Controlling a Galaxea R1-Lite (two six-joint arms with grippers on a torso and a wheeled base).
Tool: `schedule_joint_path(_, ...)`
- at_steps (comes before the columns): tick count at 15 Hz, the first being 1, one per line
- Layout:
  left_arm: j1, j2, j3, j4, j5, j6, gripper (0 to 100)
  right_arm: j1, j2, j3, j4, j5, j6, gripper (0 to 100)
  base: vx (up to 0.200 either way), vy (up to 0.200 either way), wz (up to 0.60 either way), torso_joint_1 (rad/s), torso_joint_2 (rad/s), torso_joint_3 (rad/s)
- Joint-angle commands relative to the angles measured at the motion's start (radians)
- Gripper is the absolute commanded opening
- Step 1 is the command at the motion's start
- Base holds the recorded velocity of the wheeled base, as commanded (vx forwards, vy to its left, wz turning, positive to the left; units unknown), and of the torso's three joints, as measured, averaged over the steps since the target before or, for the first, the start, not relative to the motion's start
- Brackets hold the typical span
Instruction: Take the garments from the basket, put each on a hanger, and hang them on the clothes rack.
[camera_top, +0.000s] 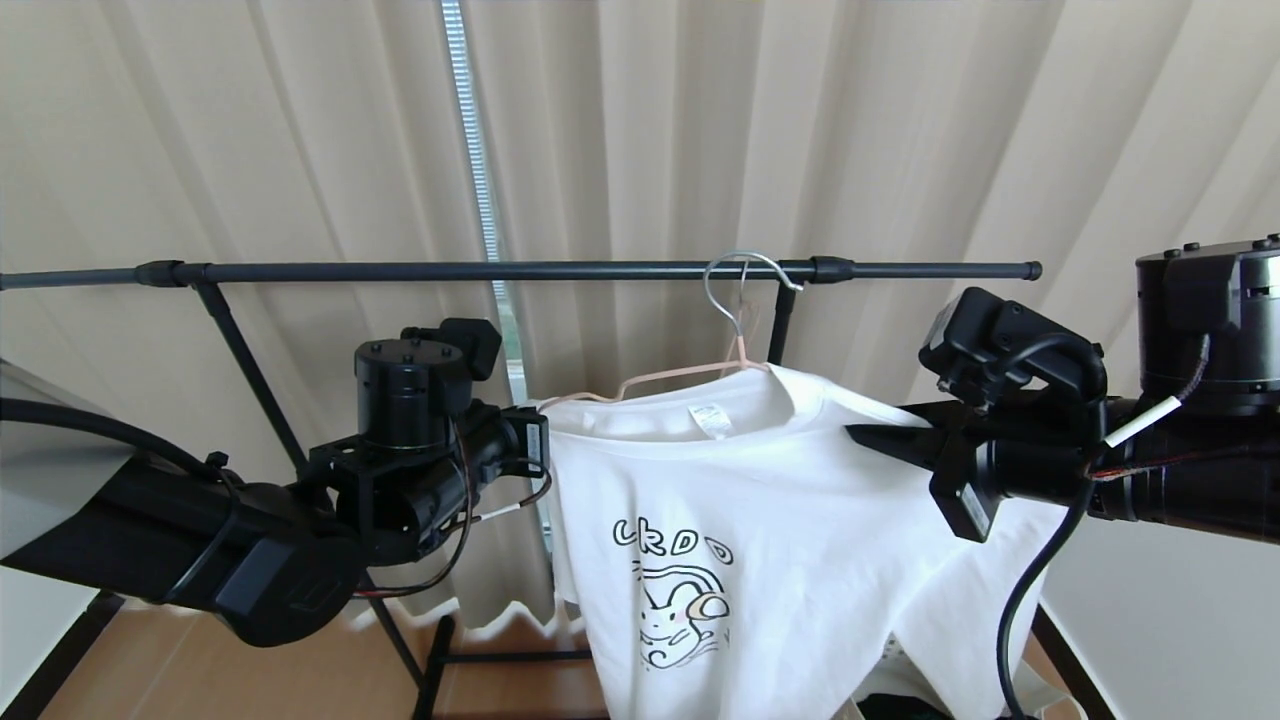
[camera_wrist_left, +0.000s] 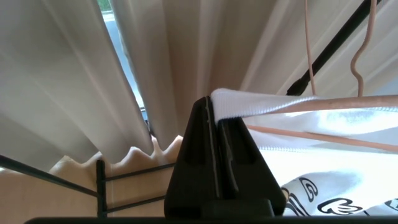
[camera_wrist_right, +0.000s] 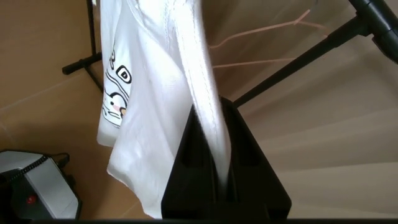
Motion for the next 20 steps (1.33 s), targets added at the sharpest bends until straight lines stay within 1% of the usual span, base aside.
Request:
schedule_joint_path(1,-0.002,0.002,0.003,0.001,0.001,-0.001,0,0.0,-0.001,-0.007,-0.002,-0.004,0.018,0,0.0,0.0,0.0,0.0,0.0,0.0)
schedule_joint_path(3,-0.009,-0.002,0.015,0.0,-0.002,0.012,0,0.0,-0.001,-0.01,-0.002,-0.006,0.035,0,0.0,0.0,0.0,0.0,0.0,0.0)
schedule_joint_path(4,-0.009,0.0,0.02,0.0,0.0,0.025,0,0.0,-0.002,-0.005,-0.002,-0.006,0.034,0,0.0,0.0,0.0,0.0,0.0,0.0)
schedule_joint_path(6,-0.006,0.002,0.012,-0.002,0.001,0.03,0,0.004,-0.013,0.022,0.0,-0.006,0.024,0,0.0,0.0,0.0,0.0,0.0,0.0)
schedule_joint_path(9,0.005,0.006,-0.007,-0.002,0.023,0.028,0,0.02,-0.032,0.045,0.001,-0.004,-0.015,0,0.0,0.0,0.0,0.0,0.0,0.0)
schedule_joint_path(11,0.027,0.006,-0.022,-0.002,0.024,0.028,0,0.02,-0.038,0.064,0.001,-0.004,-0.063,0,0.0,0.0,0.0,0.0,0.0,0.0)
schedule_joint_path(15,0.048,0.011,-0.023,-0.002,0.023,0.028,0,0.019,-0.036,0.061,0.0,-0.001,-0.064,0,0.0,0.0,0.0,0.0,0.0,0.0)
schedule_joint_path(20,0.053,0.038,-0.023,-0.002,0.021,0.028,0,0.019,-0.061,0.064,-0.002,0.001,-0.061,0,0.0,0.0,0.0,0.0,0.0,0.0)
